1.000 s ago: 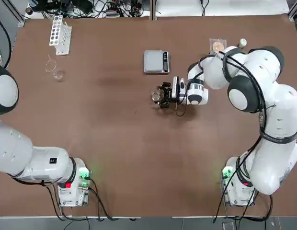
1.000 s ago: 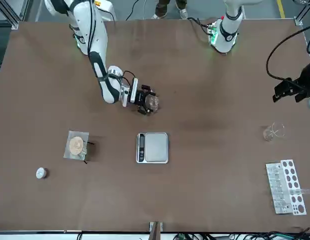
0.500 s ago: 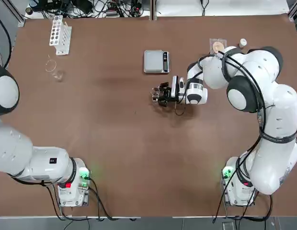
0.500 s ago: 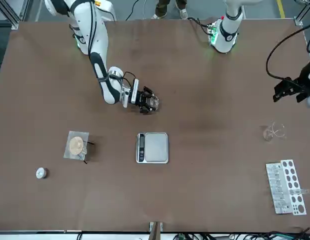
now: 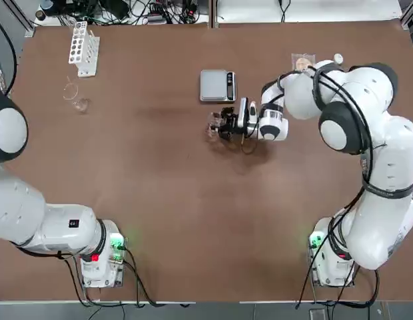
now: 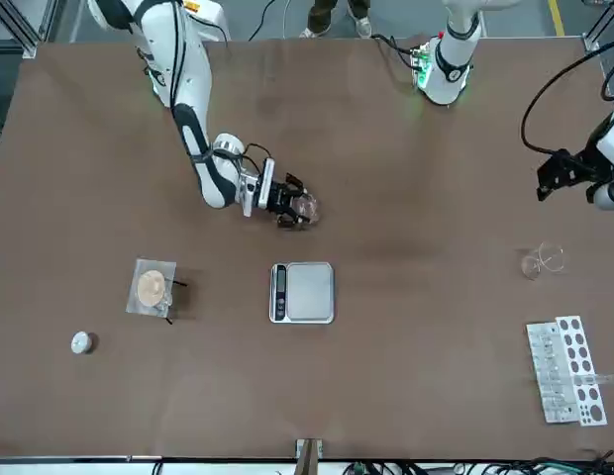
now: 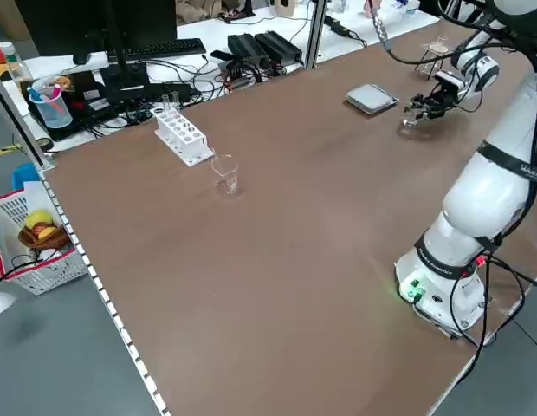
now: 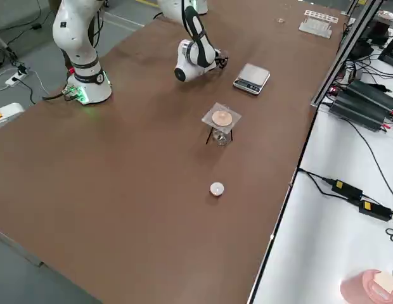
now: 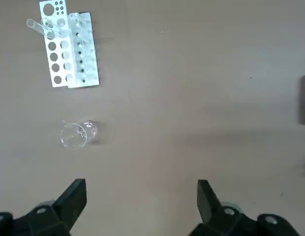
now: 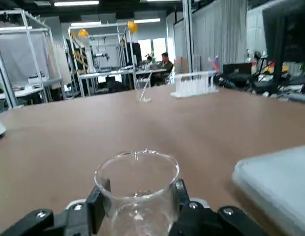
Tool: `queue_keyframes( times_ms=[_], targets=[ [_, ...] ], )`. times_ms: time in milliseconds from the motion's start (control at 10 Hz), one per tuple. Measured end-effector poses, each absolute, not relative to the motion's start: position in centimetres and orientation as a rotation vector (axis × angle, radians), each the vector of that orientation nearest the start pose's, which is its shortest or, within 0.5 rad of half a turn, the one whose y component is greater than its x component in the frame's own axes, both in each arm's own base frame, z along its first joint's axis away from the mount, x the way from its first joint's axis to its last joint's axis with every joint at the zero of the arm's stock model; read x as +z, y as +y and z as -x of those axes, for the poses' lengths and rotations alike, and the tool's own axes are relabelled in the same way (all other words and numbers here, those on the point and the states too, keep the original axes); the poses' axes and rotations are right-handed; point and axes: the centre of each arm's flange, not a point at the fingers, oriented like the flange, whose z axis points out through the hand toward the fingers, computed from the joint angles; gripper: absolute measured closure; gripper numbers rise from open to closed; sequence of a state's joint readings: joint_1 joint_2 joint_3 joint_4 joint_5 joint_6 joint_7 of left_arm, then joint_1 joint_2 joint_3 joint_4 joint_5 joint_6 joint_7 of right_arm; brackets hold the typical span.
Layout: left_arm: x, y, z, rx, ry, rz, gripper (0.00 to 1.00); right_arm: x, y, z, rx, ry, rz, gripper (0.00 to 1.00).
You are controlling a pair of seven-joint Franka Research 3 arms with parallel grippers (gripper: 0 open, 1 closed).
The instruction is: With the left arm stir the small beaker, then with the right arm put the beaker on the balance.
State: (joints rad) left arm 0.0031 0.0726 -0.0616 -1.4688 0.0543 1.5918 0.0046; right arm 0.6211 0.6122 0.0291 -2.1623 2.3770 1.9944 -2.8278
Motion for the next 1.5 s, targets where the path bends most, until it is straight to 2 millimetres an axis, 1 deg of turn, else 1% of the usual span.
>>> queue_keyframes(
  times_ms=[300, 500, 700, 800, 1000, 1200, 1500],
  targets=[
    [63.5, -2.9, -57.9, -0.085, 0.103, 3.096, 0.0, 15.4, 36.5, -43.7, -1.324, -1.074, 1.492, 0.42],
    [63.5, -2.8, -57.9, -0.086, 0.101, 3.097, 0.0, 17.0, 36.6, -45.9, -1.377, -1.055, 1.482, 0.42],
    [63.5, -2.8, -57.9, -0.086, 0.1, 3.098, 0.0, 18.0, 36.1, -47.8, -1.414, -1.058, 1.494, 0.42],
    [63.5, -2.8, -57.9, -0.086, 0.099, 3.098, 0.0, 18.1, 35.6, -48.5, -1.426, -1.065, 1.514, 0.42],
    [63.5, -2.8, -57.9, -0.085, 0.098, 3.102, 0.0, 17.2, 35.2, -49.7, -1.426, -1.075, 1.571, 0.42],
    [63.5, -2.7, -57.9, -0.085, 0.097, 3.103, 0.0, 16.1, 35.7, -51.1, -1.432, -1.068, 1.621, 0.42],
    [63.5, -2.5, -57.9, -0.085, 0.092, 3.103, 0.0, 15.3, 36.3, -52.7, -1.442, -1.08, 1.646, 0.42]
  ],
)
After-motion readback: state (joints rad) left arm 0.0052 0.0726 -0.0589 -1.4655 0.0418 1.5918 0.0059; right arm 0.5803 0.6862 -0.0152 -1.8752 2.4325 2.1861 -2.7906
